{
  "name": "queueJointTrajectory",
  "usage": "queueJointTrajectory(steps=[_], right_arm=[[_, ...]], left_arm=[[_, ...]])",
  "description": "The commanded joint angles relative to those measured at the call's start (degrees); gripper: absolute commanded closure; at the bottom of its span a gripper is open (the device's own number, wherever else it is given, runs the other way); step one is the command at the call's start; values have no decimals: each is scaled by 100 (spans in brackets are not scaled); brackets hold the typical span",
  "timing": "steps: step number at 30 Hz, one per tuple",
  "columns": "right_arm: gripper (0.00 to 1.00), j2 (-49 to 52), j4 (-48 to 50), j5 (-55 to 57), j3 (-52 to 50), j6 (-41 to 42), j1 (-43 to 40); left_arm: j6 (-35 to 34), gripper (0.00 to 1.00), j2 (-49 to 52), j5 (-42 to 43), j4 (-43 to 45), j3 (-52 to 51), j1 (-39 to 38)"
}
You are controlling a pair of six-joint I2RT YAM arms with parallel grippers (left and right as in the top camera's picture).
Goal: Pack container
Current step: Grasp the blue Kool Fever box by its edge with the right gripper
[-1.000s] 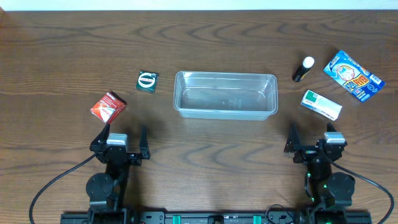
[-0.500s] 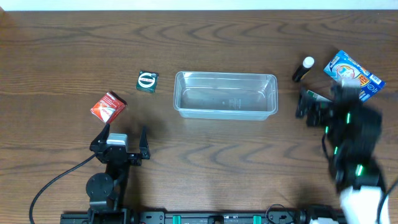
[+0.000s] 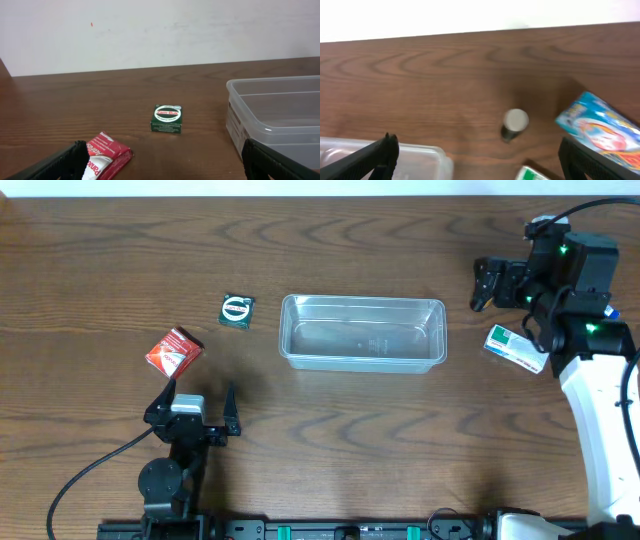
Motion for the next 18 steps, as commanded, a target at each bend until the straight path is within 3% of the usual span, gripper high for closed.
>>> queueJointTrajectory(steps=[1, 9, 18], right_arm=[[1, -9, -66, 284, 155, -111, -542], [1, 315, -153, -55, 155, -205, -2011], [1, 1346, 745, 114, 155, -2155, -2107]], left_arm=[[-11, 2, -35, 87, -192, -98, 24], [-11, 2, -35, 87, -192, -98, 24], [-11, 2, -35, 87, -192, -98, 24]])
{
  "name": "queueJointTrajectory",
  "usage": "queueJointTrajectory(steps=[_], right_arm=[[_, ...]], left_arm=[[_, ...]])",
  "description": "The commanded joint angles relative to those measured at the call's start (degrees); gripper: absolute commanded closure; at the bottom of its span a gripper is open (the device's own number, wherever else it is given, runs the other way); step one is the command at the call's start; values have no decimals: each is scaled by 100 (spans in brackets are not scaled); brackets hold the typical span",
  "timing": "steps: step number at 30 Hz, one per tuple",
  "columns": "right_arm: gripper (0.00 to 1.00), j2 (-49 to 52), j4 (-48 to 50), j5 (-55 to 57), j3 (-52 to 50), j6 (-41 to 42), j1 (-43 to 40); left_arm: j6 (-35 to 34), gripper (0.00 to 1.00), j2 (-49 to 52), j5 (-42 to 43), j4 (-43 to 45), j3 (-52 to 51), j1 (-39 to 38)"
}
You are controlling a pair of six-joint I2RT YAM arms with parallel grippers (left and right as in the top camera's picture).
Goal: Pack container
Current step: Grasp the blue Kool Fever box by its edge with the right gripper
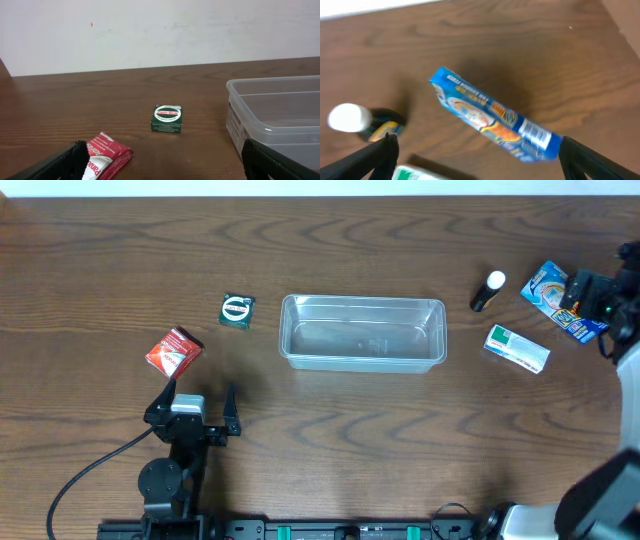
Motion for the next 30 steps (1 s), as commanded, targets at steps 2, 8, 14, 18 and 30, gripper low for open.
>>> queueJointTrajectory(steps=[2, 8, 14, 18, 30], right_arm=[[1, 350, 444, 398, 96, -1019, 9], [1, 721, 940, 433, 96, -1263, 2], [2, 1279, 1316, 225, 96, -1261, 11], [7, 1530, 1368, -31, 96, -1239, 22], [82, 1606, 1331, -35, 96, -1128, 33]], left_arm=[[-11, 2, -35, 87, -195, -98, 24], [-11, 2, -35, 87, -195, -98, 24], [-11, 2, -35, 87, -195, -98, 24], [-11, 2, -35, 87, -195, -98, 24], [-11, 2, -35, 87, -195, -98, 24]])
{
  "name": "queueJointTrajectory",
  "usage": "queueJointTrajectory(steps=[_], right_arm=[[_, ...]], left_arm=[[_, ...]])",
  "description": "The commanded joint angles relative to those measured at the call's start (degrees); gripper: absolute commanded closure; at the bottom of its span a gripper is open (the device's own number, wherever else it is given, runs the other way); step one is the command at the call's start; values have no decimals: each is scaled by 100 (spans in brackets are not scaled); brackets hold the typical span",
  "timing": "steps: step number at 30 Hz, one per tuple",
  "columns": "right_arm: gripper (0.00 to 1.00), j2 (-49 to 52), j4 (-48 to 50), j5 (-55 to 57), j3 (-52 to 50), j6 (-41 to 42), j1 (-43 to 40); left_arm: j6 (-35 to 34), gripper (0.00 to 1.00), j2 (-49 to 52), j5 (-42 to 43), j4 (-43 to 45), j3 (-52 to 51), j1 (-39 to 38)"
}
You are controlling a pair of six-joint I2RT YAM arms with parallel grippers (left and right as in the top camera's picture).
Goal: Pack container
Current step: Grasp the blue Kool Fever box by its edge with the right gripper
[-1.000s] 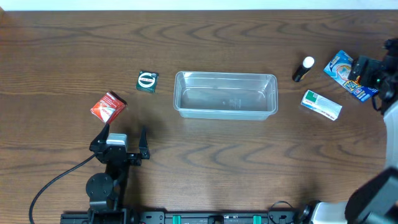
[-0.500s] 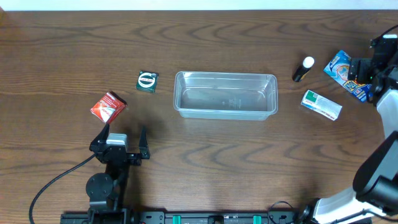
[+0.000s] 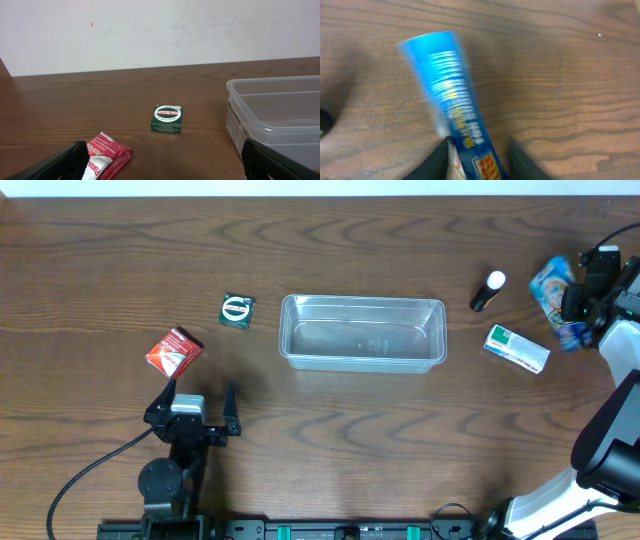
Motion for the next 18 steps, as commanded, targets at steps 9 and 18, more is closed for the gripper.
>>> queueJointTrajectory(steps=[9, 18], right_arm=[[99, 22, -164, -59, 94, 227, 48], [99, 96, -195, -66, 90, 431, 50]], left_arm=[[-11, 2, -35, 87, -195, -98, 24], [-11, 2, -35, 87, -195, -98, 24]])
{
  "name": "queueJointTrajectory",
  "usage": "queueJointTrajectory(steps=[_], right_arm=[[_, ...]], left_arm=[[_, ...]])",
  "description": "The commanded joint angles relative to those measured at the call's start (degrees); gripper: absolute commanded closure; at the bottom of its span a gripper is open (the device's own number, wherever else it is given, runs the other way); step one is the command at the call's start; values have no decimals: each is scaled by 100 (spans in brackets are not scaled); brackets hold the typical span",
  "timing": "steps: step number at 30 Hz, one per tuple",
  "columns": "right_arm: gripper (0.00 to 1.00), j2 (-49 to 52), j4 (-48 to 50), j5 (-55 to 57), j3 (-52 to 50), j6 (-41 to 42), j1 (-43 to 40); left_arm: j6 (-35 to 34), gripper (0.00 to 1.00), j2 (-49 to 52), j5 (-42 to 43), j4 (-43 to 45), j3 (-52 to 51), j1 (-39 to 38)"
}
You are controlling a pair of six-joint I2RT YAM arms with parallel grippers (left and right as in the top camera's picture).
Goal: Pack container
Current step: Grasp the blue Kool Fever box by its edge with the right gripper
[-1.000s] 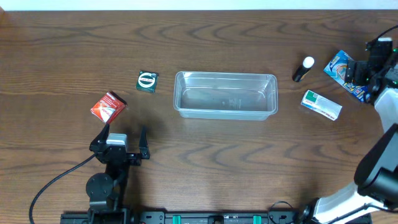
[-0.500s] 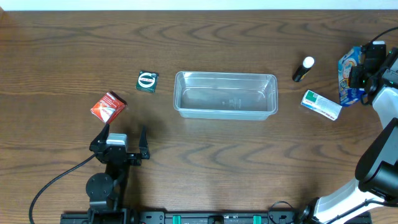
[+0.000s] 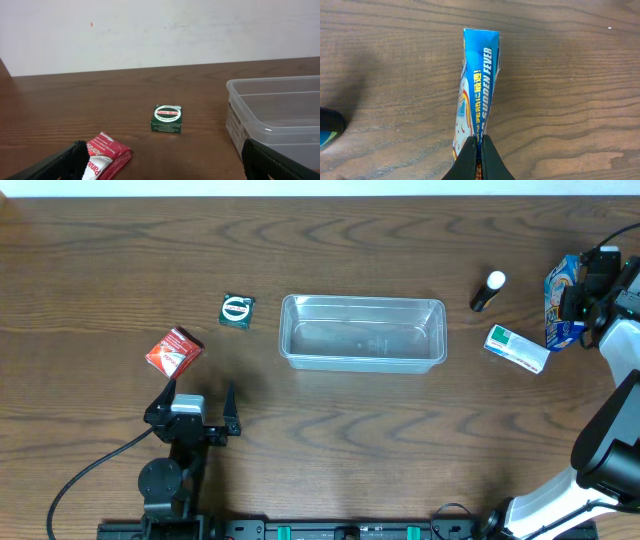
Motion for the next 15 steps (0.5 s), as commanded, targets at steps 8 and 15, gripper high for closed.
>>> queueJointTrajectory(steps=[8, 15], right_arm=[[99, 127, -96, 262, 50, 219, 35], [99, -122, -90, 369, 87, 179, 44]], left_arm=[[-11, 2, -35, 87, -195, -98, 24], [-11, 2, -35, 87, -195, -98, 24]])
